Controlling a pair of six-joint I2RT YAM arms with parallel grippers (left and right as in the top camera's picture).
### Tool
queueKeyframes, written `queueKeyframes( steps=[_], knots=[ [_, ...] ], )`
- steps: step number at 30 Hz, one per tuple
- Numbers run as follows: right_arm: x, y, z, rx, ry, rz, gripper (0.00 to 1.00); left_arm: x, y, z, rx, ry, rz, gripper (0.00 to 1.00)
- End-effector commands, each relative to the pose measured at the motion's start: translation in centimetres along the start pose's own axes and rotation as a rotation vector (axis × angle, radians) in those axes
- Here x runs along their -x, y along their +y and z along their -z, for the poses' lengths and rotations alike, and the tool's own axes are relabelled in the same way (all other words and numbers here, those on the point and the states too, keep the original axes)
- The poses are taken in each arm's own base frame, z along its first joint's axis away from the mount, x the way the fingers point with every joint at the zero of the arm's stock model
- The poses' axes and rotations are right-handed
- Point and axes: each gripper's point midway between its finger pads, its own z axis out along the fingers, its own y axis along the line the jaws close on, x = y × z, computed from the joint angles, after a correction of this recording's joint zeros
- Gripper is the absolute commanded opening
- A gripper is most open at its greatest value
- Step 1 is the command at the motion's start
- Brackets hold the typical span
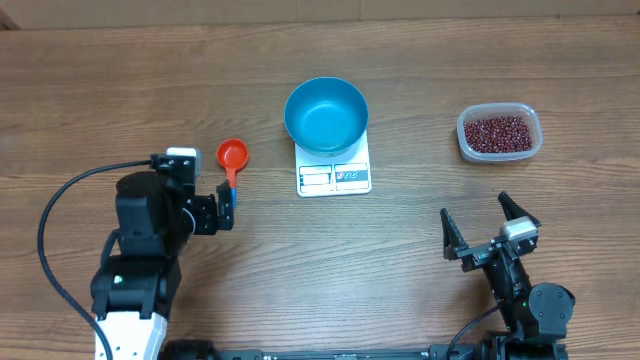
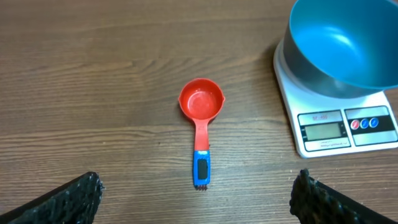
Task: Scoop item into bowl and weigh 150g on scale
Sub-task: 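Move the left gripper forward over the red scoop's handle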
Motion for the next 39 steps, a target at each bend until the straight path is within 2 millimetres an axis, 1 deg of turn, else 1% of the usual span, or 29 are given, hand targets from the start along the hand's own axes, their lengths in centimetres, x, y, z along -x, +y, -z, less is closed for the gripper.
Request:
queueKeyframes(
  steps=[1, 5, 8, 12, 16, 21, 25, 30, 31, 39],
  knots=[
    [-0.1, 0.0, 0.0, -0.004, -0.005, 0.000, 1.00, 1.0, 0.1, -0.1, -0.003, -0.010, -0.024, 1.00],
    [-0.1, 0.0, 0.0, -0.004, -0.005, 0.000, 1.00, 1.6, 0.1, -0.8, -0.003, 0.008, -0.023, 1.00],
    [-0.1, 0.0, 0.0, -0.004, -0.005, 0.000, 1.00, 2.6, 0.2, -1.3, -0.004, 0.032, -0.021, 1.00],
    [-0.1, 0.0, 0.0, -0.004, -0.005, 0.000, 1.00, 4.2, 0.3, -2.3, -0.006, 0.108, -0.017, 1.00],
    [-0.1, 0.0, 0.0, -0.004, -0.005, 0.000, 1.00, 5.7, 0.4, -4.1, -0.010, 0.198, -0.010, 1.00],
    [-0.1, 0.0, 0.0, -0.004, -0.005, 0.000, 1.00, 6.5, 0.6, -6.4, -0.014, 0.307, -0.002, 0.99],
    [-0.1, 0.0, 0.0, -0.004, -0.005, 0.000, 1.00, 6.3, 0.7, -8.3, -0.017, 0.400, 0.003, 1.00],
    [-0.1, 0.0, 0.0, -0.004, -0.005, 0.000, 1.00, 5.4, 0.9, -11.1, -0.019, 0.480, 0.009, 1.00],
    [-0.1, 0.0, 0.0, -0.004, -0.005, 0.000, 1.00, 5.0, 1.0, -11.8, -0.016, 0.493, 0.009, 1.00],
    [-0.1, 0.0, 0.0, -0.004, -0.005, 0.000, 1.00, 2.0, 1.9, -14.9, 0.027, 0.596, 0.002, 1.00]
  ],
)
